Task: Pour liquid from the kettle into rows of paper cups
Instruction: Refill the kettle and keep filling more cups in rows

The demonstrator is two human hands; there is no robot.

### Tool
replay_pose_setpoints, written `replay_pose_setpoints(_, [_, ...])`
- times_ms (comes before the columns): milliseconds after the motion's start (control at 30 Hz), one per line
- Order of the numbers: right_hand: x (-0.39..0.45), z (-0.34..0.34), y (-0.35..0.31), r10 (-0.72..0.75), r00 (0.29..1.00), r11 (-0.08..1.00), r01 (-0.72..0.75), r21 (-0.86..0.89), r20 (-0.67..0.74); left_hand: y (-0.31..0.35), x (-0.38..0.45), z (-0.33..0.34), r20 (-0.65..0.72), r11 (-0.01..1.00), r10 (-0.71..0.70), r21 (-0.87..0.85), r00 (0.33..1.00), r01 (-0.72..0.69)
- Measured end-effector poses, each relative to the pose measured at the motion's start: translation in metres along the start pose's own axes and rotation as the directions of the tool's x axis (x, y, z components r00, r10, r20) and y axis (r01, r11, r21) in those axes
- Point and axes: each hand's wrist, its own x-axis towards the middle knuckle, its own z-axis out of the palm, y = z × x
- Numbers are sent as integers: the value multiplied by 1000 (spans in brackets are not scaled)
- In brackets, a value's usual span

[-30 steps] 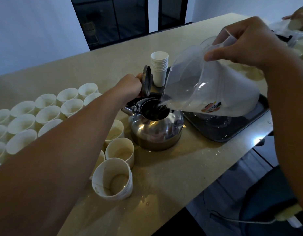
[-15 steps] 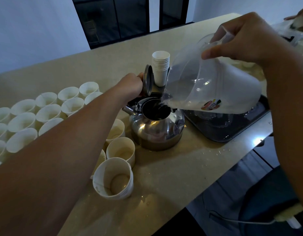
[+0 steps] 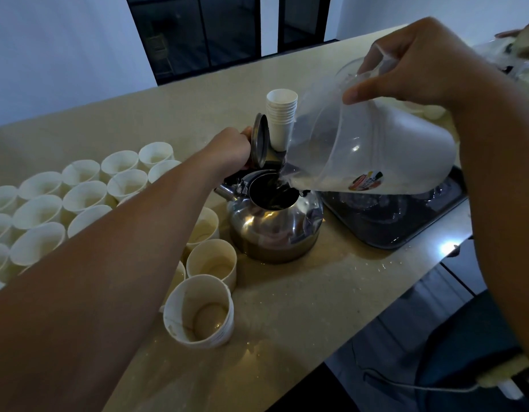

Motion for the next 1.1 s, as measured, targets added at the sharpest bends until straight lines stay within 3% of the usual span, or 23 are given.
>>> replay_pose_setpoints(1100, [7, 2, -14, -39, 997, 999, 40, -12, 61, -6, 6, -3, 50, 993, 85, 78, 995, -89])
